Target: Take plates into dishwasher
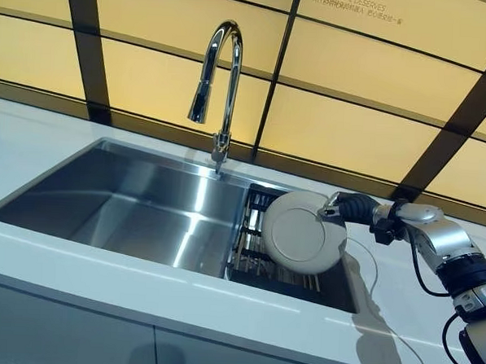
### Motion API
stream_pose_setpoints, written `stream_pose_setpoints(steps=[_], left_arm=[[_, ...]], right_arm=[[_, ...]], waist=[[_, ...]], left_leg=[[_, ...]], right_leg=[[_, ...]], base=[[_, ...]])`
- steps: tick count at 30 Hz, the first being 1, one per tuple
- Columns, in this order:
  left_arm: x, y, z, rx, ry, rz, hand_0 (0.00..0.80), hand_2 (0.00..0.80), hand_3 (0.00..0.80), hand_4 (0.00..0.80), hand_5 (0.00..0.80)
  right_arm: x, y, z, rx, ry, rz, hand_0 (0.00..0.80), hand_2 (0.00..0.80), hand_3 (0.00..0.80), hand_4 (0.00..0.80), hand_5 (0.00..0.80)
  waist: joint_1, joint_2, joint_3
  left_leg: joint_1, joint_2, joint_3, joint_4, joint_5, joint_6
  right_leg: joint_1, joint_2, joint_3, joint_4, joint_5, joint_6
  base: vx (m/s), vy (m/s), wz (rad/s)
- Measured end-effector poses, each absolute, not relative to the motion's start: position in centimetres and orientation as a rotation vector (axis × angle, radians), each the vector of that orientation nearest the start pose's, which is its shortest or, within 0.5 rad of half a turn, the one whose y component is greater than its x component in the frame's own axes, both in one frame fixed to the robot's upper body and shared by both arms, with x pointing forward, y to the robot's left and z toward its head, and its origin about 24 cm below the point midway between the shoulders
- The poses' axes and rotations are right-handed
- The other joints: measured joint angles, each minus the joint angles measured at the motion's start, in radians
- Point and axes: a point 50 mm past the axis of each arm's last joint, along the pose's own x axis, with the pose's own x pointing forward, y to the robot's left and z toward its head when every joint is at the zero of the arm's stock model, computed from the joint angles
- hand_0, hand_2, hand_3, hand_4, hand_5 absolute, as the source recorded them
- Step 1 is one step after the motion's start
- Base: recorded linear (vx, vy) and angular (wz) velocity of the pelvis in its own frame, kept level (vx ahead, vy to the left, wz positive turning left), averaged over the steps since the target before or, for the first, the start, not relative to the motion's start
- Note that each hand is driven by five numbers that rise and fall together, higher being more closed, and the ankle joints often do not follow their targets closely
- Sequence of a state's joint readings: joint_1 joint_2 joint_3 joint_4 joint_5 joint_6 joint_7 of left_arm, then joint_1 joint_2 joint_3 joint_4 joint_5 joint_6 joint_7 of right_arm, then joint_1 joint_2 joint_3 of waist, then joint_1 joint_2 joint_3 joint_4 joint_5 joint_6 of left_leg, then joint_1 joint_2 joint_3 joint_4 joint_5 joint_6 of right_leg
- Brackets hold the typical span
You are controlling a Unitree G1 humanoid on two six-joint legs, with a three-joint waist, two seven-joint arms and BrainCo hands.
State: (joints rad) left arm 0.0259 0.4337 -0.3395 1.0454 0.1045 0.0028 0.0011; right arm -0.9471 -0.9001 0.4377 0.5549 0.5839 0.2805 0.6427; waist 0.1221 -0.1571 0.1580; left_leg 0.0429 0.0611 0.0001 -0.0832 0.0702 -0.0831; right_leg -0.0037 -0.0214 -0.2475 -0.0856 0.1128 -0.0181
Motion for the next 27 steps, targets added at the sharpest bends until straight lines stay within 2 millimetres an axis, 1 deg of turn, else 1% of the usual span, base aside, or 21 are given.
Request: stream_pose_setpoints(steps=[4, 8, 12, 14, 18, 19, 20, 21, 26, 27], left_arm=[[11.0, 27.4, -13.8, 0.653, 1.120, -0.142, 0.000, 0.000, 0.000, 0.000, 0.000], [10.3, 27.1, -14.2, 0.640, 1.142, -0.145, 0.000, 0.000, 0.000, 0.000, 0.000], [10.2, 26.9, -14.3, 0.635, 1.143, -0.149, 0.000, 0.000, 0.000, 0.000, 0.000], [10.0, 26.9, -14.3, 0.634, 1.147, -0.149, 0.000, 0.000, 0.000, 0.000, 0.000], [10.1, 26.9, -14.3, 0.634, 1.142, -0.150, 0.000, 0.000, 0.000, 0.000, 0.000], [10.0, 26.9, -14.3, 0.633, 1.145, -0.150, 0.000, 0.000, 0.000, 0.000, 0.000], [10.0, 26.9, -14.3, 0.633, 1.146, -0.149, 0.000, 0.000, 0.000, 0.000, 0.000], [10.0, 27.0, -14.3, 0.634, 1.147, -0.148, 0.000, 0.000, 0.000, 0.000, 0.000], [9.8, 27.1, -14.4, 0.633, 1.159, -0.143, 0.000, 0.000, 0.000, 0.000, 0.000], [9.7, 27.2, -14.4, 0.634, 1.166, -0.141, 0.000, 0.000, 0.000, 0.000, 0.000]], right_arm=[[36.8, -24.8, 22.2, -0.393, 0.103, 0.508, 0.800, 0.800, 0.800, 0.800, 0.800], [36.8, -25.3, 23.4, -0.366, 0.018, 0.442, 0.800, 0.800, 0.800, 0.800, 0.800], [36.8, -25.6, 24.0, -0.355, -0.030, 0.383, 0.800, 0.800, 0.800, 0.800, 0.800], [36.8, -25.9, 24.6, -0.339, -0.069, 0.350, 0.800, 0.800, 0.800, 0.800, 0.800], [36.4, -26.8, 26.0, -0.291, -0.158, 0.281, 0.800, 0.800, 0.800, 0.800, 0.800], [36.3, -27.0, 26.3, -0.286, -0.178, 0.266, 0.800, 0.800, 0.800, 0.800, 0.800], [36.1, -27.4, 26.8, -0.275, -0.199, 0.246, 0.800, 0.800, 0.800, 0.800, 0.800], [35.8, -27.6, 27.2, -0.279, -0.220, 0.233, 0.800, 0.800, 0.800, 0.800, 0.800], [34.9, -28.4, 28.1, -0.255, -0.307, 0.173, 0.800, 0.800, 0.800, 0.800, 0.800], [34.8, -28.6, 28.3, -0.244, -0.324, 0.160, 0.800, 0.800, 0.800, 0.800, 0.800]], waist=[[-0.001, 0.007, -0.006], [-0.001, 0.021, -0.019], [-0.024, 0.027, -0.028], [-0.026, 0.030, -0.030], [-0.045, 0.030, -0.030], [-0.055, 0.030, -0.030], [-0.055, 0.030, -0.030], [-0.058, 0.030, -0.030], [-0.082, 0.016, -0.039], [-0.085, 0.014, -0.040]], left_leg=[[0.004, -0.002, 0.004, 0.000, -0.001, 0.002], [0.017, -0.005, 0.023, -0.001, -0.005, 0.008], [0.024, -0.010, 0.032, -0.001, -0.008, 0.012], [0.036, -0.012, 0.049, -0.002, -0.011, 0.017], [0.043, -0.021, 0.058, -0.002, -0.015, 0.024], [0.047, -0.025, 0.060, -0.002, -0.016, 0.027], [0.053, -0.029, 0.074, -0.002, -0.021, 0.035], [0.054, -0.032, 0.081, -0.003, -0.023, 0.038], [0.053, -0.050, 0.107, -0.002, -0.026, 0.051], [0.055, -0.054, 0.113, -0.002, -0.029, 0.055]], right_leg=[[0.000, -0.001, 0.006, 0.000, 0.001, 0.001], [0.005, -0.001, 0.024, 0.000, 0.002, 0.003], [0.007, -0.004, 0.036, 0.000, 0.006, 0.008], [0.010, -0.005, 0.052, 0.000, 0.009, 0.012], [0.012, -0.013, 0.064, 0.001, 0.015, 0.021], [0.015, -0.016, 0.067, 0.001, 0.016, 0.023], [0.016, -0.019, 0.078, 0.001, 0.019, 0.027], [0.014, -0.022, 0.084, 0.001, 0.022, 0.031], [0.000, -0.036, 0.111, 0.002, 0.032, 0.047], [-0.003, -0.038, 0.123, 0.002, 0.035, 0.051]], base=[[0.015, 0.079, -0.04], [0.005, 0.090, -0.12], [-0.009, 0.126, -0.09], [-0.020, 0.112, -0.20], [-0.034, 0.107, -0.08], [-0.045, 0.097, -0.13], [-0.056, 0.109, -0.20], [-0.058, 0.104, -0.22], [-0.050, 0.127, -0.17], [-0.015, 0.110, -0.23]])
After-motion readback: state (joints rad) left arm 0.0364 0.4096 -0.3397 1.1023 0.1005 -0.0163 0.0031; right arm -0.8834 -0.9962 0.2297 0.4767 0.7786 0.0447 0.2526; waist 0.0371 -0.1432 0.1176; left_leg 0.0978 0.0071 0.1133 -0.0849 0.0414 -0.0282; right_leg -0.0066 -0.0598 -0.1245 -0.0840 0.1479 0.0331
